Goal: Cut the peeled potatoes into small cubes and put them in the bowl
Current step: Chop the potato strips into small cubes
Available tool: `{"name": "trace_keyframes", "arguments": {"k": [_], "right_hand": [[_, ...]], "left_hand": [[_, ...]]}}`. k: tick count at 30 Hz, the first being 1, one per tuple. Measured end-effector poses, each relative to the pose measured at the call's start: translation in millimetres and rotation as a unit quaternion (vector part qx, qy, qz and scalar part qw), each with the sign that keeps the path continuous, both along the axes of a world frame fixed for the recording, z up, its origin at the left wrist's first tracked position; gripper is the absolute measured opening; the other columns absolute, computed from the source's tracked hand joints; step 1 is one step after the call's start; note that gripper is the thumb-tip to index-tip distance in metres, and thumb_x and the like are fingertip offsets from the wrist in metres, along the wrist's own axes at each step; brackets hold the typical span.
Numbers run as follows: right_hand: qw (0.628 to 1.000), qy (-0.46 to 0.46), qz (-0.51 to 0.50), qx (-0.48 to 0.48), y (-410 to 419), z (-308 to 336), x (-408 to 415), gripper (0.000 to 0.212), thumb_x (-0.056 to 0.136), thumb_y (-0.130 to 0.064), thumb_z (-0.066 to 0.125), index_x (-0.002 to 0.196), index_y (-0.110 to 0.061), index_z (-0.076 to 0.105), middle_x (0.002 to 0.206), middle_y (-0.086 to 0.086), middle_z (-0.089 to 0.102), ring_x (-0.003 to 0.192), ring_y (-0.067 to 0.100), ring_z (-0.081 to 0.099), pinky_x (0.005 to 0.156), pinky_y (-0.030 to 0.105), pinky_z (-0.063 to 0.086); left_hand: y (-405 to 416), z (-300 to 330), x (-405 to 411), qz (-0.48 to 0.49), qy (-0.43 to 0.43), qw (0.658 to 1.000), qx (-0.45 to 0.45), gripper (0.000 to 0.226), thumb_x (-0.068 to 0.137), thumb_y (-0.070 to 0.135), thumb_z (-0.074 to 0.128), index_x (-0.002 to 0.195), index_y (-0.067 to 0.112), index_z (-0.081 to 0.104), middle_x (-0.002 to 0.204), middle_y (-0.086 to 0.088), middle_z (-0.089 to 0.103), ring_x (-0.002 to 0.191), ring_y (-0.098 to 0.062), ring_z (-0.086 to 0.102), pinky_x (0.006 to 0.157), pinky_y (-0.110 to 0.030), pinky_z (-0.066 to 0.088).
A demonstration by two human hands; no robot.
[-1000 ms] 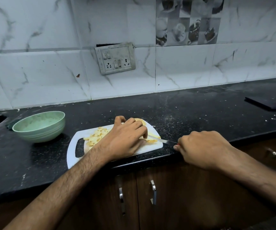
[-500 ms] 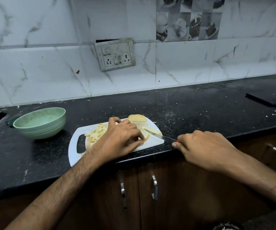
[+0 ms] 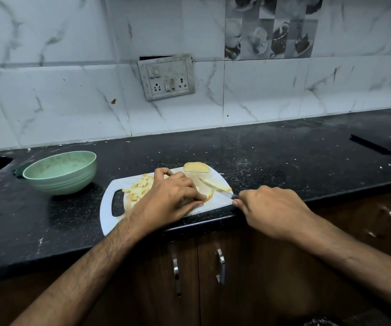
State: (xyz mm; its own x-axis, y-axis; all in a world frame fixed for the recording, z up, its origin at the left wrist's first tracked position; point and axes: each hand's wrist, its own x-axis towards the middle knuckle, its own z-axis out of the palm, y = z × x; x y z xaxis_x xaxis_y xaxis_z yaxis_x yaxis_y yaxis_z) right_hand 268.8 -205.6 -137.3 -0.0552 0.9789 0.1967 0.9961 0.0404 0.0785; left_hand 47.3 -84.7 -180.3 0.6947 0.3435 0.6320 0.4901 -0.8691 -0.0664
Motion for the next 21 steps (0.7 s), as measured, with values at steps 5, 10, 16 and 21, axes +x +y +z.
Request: {"name": "trace_keyframes", "arguments": {"k": [5,10,16,21], "right_hand": [[1.0,-0.008,0.01,-0.017,-22,8,8,0.034,0.103,-0.052,0.026,0.086,-0.029,0.045,0.102,0.0,0.066,0.098,0.026,0.064,0.069,0.036,0.038],[1.0,-0.012,0.005,-0.024,-24,1,0,0.033,0.104,-0.049,0.027,0.091,-0.028,0.049,0.104,0.001,0.066,0.099,0.027,0.064,0.072,0.037,0.039],[1.0,-0.016,0.007,-0.009,-10,-8,-12,0.04,0.105,-0.047,0.025,0.106,-0.024,0.058,0.107,0.005,0.066,0.099,0.028,0.064,0.075,0.038,0.043],[1.0,-0.017,-0.001,-0.02,-24,8,2,0.038,0.104,-0.051,0.026,0.098,-0.027,0.055,0.107,0.002,0.066,0.101,0.028,0.064,0.072,0.037,0.039]], "left_hand": [[1,-2,0,0.001,-0.015,1.0,0.0,0.028,0.094,0.055,0.054,0.096,0.038,0.077,0.087,0.02,0.066,0.09,-0.002,0.06,0.095,-0.042,0.029],[-1,2,2,-0.008,-0.004,1.0,0.001,0.021,0.094,0.049,0.06,0.096,0.036,0.076,0.085,0.019,0.064,0.087,-0.004,0.058,0.095,-0.042,0.028],[-2,1,0,0.0,-0.01,1.0,-0.006,0.029,0.094,0.055,0.053,0.098,0.038,0.077,0.087,0.02,0.065,0.088,-0.004,0.058,0.095,-0.042,0.027],[-3,-1,-1,0.004,-0.042,0.999,-0.001,0.026,0.092,0.054,0.058,0.089,0.036,0.077,0.079,0.021,0.065,0.085,-0.001,0.058,0.096,-0.041,0.028]]}}
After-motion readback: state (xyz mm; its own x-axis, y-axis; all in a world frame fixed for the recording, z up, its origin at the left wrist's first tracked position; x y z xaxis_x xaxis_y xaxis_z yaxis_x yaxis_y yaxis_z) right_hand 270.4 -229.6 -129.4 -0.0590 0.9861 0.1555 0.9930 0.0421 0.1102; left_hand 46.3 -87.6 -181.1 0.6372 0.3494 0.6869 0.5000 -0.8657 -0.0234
